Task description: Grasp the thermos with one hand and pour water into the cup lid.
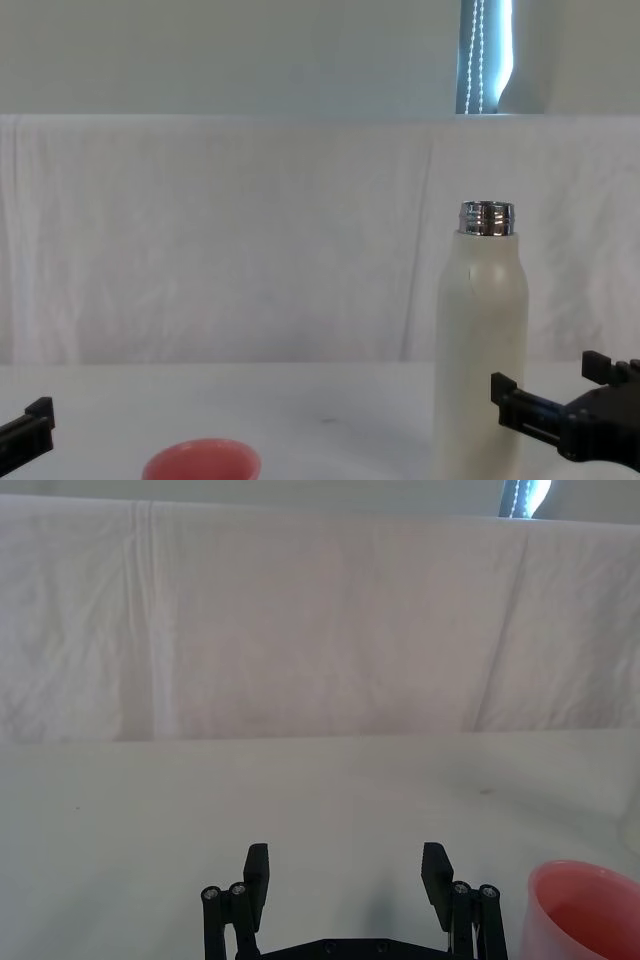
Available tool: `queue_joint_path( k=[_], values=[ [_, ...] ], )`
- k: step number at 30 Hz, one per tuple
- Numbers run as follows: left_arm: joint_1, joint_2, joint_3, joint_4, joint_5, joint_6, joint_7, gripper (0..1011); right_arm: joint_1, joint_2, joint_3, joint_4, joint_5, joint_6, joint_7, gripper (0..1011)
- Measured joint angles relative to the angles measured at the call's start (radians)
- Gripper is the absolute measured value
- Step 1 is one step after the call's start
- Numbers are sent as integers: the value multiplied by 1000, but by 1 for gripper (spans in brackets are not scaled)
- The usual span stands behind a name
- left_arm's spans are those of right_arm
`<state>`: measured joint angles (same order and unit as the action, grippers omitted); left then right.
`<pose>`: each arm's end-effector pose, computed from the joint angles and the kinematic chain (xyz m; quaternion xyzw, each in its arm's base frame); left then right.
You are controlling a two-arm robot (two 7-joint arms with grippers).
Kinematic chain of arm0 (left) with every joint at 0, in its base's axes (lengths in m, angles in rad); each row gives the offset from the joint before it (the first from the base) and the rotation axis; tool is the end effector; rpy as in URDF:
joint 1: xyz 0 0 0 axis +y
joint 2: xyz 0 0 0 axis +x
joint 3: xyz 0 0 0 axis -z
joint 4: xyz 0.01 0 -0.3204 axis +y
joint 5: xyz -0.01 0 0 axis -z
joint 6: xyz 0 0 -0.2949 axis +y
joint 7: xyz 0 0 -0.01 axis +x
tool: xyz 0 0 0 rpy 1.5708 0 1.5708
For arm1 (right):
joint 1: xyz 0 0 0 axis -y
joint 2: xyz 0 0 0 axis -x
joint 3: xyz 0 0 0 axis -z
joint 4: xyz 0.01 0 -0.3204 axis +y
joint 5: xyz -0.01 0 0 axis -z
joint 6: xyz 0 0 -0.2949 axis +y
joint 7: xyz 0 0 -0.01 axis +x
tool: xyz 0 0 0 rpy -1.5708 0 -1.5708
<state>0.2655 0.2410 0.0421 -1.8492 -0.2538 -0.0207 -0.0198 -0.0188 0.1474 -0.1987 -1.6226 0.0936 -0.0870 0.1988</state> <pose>0.2314 0.0463 -0.3137 -0.0173 0.0064 0.6616 0.7496 0.3027 0.0153 -0.3252 0.0156 -0.0487 -0.5498 0.8337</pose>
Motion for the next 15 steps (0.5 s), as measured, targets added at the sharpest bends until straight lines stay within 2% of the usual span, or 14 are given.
queue_joint_path(
  k=[6,15],
  values=[
    [0,0,0,0,0,0,0,1001,24,3,3,23,41,7,24,1001],
    [0,0,0,0,0,0,0,1001,59,10,-8,64,71,8,42,1001]
  ],
)
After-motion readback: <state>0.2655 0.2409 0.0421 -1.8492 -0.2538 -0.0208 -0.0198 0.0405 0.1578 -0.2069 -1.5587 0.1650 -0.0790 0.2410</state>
